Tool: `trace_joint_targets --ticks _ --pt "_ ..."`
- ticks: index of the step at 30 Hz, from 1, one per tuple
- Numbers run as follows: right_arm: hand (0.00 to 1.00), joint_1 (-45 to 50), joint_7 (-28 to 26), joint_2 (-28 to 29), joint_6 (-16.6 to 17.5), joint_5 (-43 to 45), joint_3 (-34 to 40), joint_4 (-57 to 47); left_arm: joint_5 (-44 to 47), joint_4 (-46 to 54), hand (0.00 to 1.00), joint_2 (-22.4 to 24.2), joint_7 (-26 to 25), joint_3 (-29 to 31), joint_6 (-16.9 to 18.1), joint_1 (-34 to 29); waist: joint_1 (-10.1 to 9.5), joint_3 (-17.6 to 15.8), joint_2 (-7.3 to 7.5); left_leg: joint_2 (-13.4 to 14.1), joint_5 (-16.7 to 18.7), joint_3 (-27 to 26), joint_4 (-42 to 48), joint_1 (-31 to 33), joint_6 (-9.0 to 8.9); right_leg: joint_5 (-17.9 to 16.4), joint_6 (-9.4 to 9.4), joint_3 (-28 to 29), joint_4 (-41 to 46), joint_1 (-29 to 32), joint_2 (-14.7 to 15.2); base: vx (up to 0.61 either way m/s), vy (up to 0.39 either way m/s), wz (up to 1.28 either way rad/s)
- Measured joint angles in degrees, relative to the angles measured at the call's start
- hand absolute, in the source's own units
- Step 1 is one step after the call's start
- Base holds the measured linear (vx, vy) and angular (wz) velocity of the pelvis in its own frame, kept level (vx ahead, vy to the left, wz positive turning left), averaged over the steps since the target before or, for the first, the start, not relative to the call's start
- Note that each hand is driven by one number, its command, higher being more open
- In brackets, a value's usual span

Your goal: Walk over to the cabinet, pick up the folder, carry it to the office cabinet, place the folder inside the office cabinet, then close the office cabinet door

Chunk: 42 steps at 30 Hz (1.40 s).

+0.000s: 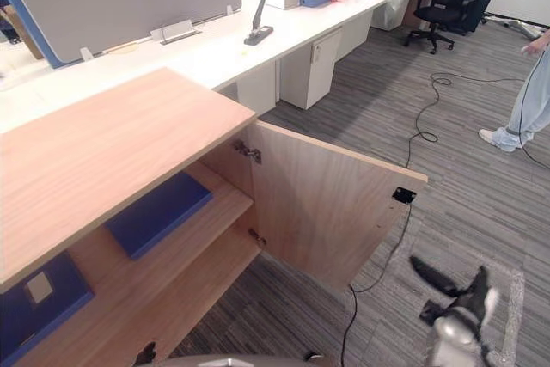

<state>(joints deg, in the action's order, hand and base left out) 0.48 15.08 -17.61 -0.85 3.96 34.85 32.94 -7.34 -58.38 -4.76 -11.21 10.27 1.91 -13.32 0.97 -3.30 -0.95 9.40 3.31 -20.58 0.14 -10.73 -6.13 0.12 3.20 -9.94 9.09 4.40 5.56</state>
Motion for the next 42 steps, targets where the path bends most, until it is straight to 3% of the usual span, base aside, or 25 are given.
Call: trace_joint_targets --ticks 4,9,16,22,27,39,42 --pt "1.0 -3.34 -0.05 -4.74 0.17 0.2 -0.47 0.62 0.02 -0.47 1.0 0.13 0.47 -0.4 0.1 -0.01 0.11 0.1 -0.57 -0.24 0.23 1.17 0.03 -0.09 0.39 1.6 0.18 -0.33 -2.84 -1.5 -0.02 -0.09 0.0 0.05" --pt "1.0 -7.59 -1.22 -10.71 0.68 0.89 -7.32 3.15 0.08 -0.94 1.0 0.27 0.7 -0.44 0.11 0.05 0.85 0.17 -1.47 -1.11 0.48 3.14 0.11 1.07 0.29 4.07 0.24 -0.03 -5.6 -1.59 0.11 -0.04 0.011 -0.02" --pt "1.0 -14.69 -9.47 -16.5 1.76 5.26 -23.77 10.79 0.09 -0.98 1.0 0.25 1.35 -0.47 0.67 0.16 0.83 -0.04 -1.98 -1.36 0.09 4.4 0.15 1.8 0.86 5.05 0.18 -0.65 -6.99 -1.68 0.11 0.01 0.001 0.03" --pt "1.0 -18.54 -15.47 -18.81 2.25 5.66 -34.84 13.44 0.16 -0.99 1.0 0.05 1.86 -0.45 1.33 0.31 0.47 -0.45 -1.67 -1.4 0.08 5.8 0.04 1.84 0.95 5.34 0.2 -1.87 -8.44 -3.28 0.12 0.0 0.01 0.11" --pt "1.0 -20.11 -19.99 -24.96 2.69 4.79 -44.08 14.52 0.11 -1.46 1.0 -0.55 2.39 -0.47 1.38 0.98 0.8 -1.37 -1.23 -1.37 0.08 5.82 0.05 1.83 0.96 5.42 0.13 -1.84 -8.58 -3.35 0.05 0.0 0.0 0.0" --pt "1.0 -21.93 -22.06 -27.69 2.72 4.61 -48.92 13.44 0.04 -1.52 1.0 -0.64 2.94 -0.47 1.91 1.37 1.43 -2.48 -0.75 -1.26 0.09 5.62 0.06 2.05 0.97 6.44 -0.08 -1.23 -10.25 -3.48 -0.44 -0.01 0.003 -0.02" --pt "1.0 -20.94 -21.86 -28.4 2.59 4.46 -50.07 8.67 -0.04 -1.52 1.0 -0.67 2.95 -0.45 1.9 1.43 2.66 -2.89 -0.75 -1.1 0.09 5.62 0.04 2.11 0.96 6.72 -0.11 -0.76 -10.68 -3.33 -0.76 -0.01 0.004 -0.1"
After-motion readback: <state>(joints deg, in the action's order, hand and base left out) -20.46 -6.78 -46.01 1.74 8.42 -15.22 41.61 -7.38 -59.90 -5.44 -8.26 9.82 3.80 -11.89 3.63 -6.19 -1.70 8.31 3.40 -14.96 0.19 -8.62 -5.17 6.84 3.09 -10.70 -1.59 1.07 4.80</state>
